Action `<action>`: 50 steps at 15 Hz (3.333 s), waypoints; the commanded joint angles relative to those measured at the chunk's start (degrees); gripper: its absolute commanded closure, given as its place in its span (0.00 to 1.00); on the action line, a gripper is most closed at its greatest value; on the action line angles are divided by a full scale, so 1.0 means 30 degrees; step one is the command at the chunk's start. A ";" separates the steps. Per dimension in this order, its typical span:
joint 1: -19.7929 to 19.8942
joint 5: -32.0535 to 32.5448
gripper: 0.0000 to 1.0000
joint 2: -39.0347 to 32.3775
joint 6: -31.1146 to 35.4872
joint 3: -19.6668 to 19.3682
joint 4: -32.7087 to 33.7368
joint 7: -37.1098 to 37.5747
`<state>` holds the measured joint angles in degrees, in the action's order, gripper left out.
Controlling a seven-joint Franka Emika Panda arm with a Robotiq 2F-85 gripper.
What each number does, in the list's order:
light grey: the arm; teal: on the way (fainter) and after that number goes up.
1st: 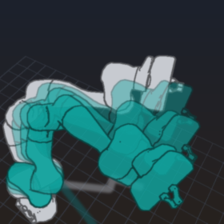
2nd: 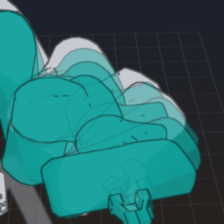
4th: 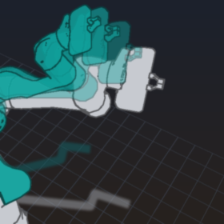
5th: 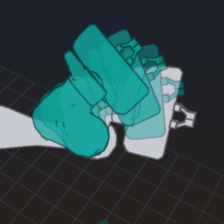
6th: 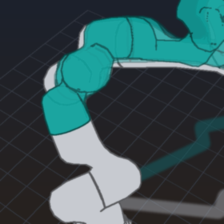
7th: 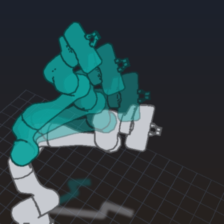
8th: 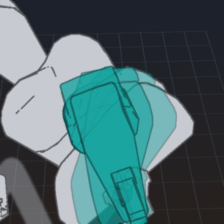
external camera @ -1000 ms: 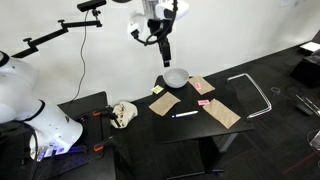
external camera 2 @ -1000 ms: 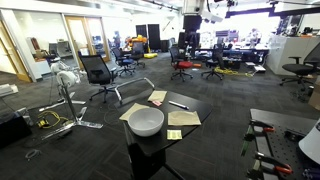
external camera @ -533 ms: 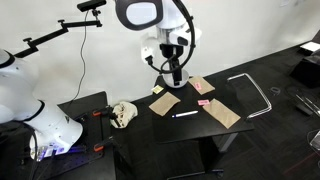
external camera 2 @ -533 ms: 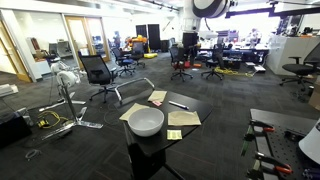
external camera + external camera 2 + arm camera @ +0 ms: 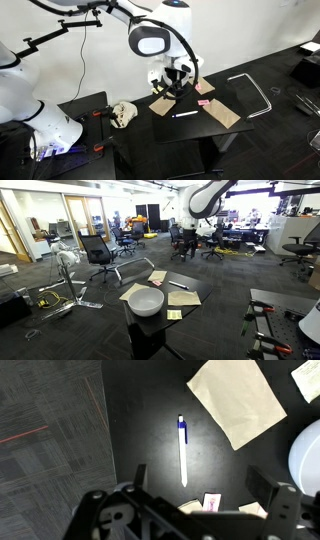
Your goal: Pick up the pen from the table and put it in the grey bowl.
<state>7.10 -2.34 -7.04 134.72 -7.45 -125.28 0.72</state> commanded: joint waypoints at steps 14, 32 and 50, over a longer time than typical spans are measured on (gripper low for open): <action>-0.0153 0.1012 0.00 -0.2063 0.2137 0.0170 0.0271 -0.0139; 0.1186 -0.0309 0.00 -0.7060 0.3174 0.1157 0.3678 -0.3509; 0.0580 0.0183 0.26 -0.9663 0.5877 0.0915 0.5015 -0.1433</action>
<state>9.45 -1.89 -34.98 150.89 -4.23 -111.37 -5.80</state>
